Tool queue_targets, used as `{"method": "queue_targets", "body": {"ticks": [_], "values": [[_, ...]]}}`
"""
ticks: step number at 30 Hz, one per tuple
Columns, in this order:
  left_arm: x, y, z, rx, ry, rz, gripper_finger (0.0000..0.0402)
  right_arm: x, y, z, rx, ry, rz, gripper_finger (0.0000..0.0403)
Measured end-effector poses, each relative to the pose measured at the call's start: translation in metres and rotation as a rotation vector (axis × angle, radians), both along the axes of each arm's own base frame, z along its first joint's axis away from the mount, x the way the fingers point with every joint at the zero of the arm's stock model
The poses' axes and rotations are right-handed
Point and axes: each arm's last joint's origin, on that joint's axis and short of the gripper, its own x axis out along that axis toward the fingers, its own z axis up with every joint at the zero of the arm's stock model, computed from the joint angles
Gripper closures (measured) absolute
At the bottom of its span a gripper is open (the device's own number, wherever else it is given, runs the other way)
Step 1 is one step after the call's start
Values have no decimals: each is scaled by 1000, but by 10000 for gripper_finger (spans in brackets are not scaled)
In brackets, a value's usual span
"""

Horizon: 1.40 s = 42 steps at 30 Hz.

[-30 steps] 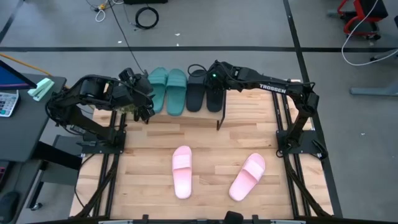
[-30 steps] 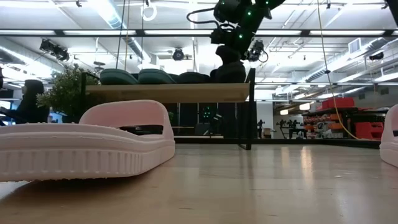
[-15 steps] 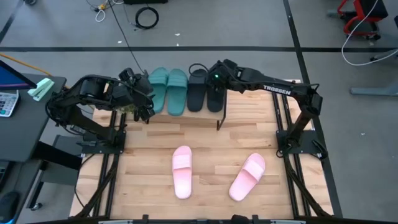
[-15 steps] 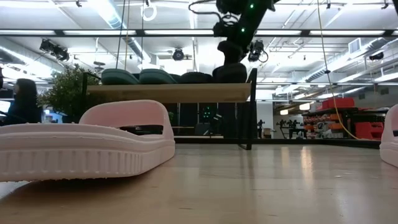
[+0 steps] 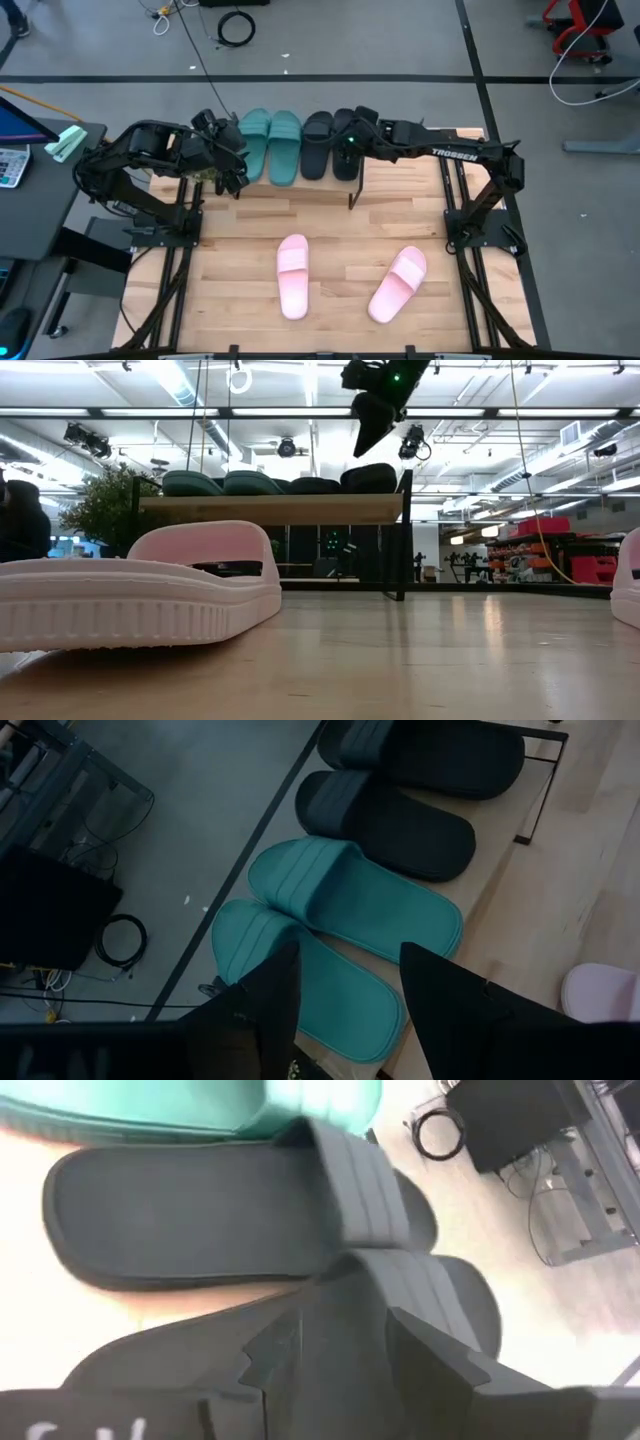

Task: Pick and place slides into the shelf
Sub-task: Put the black slide on the shelf

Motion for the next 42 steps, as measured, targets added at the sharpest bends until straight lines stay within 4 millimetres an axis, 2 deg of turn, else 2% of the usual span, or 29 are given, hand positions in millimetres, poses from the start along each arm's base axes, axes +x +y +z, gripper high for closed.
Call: {"method": "queue_targets", "body": {"ticks": [5,8,13,16,22,27,33,38,42], "values": [[0,0,0,0,-1,0,221,-5,4,-8,91,46,-49,287],[0,0,0,0,-1,0,224,-9,3,-12,125,77,-99,325],[0,0,0,-1,-2,1,223,-7,3,-11,100,79,-67,393],[0,0,0,-8,-11,10,221,-3,1,-19,120,99,-80,395],[0,0,0,-9,-12,13,224,12,-4,-48,148,191,-70,399],[0,0,0,-9,-12,12,223,18,-7,-58,148,217,-80,400],[0,0,0,-8,-11,11,223,18,-7,-58,146,224,-63,401],[0,0,0,-7,-9,10,224,13,-5,-47,74,200,-89,402],[0,0,0,-7,-9,10,221,12,-11,-38,35,152,-88,402]]}}
